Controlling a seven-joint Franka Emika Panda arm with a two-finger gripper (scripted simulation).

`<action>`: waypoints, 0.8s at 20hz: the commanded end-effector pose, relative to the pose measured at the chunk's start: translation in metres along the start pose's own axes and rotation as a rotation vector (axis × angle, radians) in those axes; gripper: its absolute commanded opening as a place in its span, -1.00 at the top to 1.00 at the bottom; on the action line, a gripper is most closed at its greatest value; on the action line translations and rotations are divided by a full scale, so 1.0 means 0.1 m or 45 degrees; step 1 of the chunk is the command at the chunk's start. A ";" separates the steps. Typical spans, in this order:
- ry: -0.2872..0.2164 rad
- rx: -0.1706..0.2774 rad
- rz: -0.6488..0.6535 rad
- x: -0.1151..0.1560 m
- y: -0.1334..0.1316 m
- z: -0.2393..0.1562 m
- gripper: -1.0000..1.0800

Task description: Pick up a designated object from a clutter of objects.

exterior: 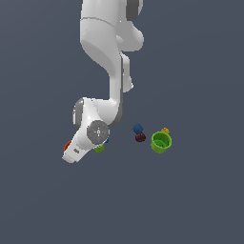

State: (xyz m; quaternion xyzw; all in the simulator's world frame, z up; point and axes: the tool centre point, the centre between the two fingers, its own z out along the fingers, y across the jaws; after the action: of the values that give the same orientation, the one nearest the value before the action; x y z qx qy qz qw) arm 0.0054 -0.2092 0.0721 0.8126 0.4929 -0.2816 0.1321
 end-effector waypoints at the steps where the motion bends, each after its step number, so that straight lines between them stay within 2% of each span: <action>1: 0.001 -0.001 -0.002 0.01 0.00 0.00 1.00; 9: 0.000 0.000 0.000 0.01 -0.03 -0.03 1.00; 16: -0.001 -0.001 -0.001 0.04 -0.25 -0.25 1.00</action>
State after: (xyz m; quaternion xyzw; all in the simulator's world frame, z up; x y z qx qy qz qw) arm -0.0046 -0.1886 0.0858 0.8123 0.4930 -0.2827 0.1315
